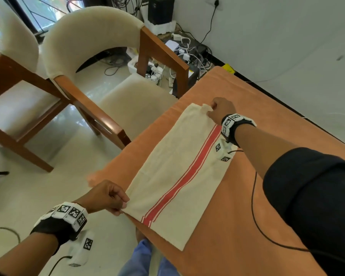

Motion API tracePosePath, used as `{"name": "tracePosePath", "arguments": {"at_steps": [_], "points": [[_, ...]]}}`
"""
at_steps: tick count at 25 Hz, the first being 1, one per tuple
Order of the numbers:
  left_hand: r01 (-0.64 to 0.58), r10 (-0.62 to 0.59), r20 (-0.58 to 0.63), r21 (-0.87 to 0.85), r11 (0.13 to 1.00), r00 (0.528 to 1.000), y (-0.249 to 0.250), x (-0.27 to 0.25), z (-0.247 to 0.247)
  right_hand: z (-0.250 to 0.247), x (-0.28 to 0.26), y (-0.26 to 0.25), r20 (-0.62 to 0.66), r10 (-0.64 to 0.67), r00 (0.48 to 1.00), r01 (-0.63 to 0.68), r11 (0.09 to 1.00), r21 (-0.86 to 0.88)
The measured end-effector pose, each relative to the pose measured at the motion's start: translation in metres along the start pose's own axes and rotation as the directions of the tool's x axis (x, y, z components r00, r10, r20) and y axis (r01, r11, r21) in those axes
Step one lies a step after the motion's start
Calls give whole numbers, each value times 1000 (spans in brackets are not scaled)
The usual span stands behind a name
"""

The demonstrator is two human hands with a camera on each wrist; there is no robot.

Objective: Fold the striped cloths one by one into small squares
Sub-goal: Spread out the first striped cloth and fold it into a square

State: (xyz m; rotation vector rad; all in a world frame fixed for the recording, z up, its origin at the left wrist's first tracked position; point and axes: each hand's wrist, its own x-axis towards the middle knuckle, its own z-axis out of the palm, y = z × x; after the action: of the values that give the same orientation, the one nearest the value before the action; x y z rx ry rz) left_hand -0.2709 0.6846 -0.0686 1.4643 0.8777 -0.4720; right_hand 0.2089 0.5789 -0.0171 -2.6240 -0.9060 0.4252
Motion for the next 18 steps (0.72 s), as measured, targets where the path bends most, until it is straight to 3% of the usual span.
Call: {"name": "tracePosePath", "arguments": {"at_steps": [11, 18], "points": [[103, -106, 47, 57, 993, 993, -5, 2, -26, 40, 50, -26, -7, 60, 998, -60, 994, -88], [104, -107, 54, 54, 993, 993, -9, 4, -18, 55, 59, -24, 7, 74, 997, -74, 997, -35]]}}
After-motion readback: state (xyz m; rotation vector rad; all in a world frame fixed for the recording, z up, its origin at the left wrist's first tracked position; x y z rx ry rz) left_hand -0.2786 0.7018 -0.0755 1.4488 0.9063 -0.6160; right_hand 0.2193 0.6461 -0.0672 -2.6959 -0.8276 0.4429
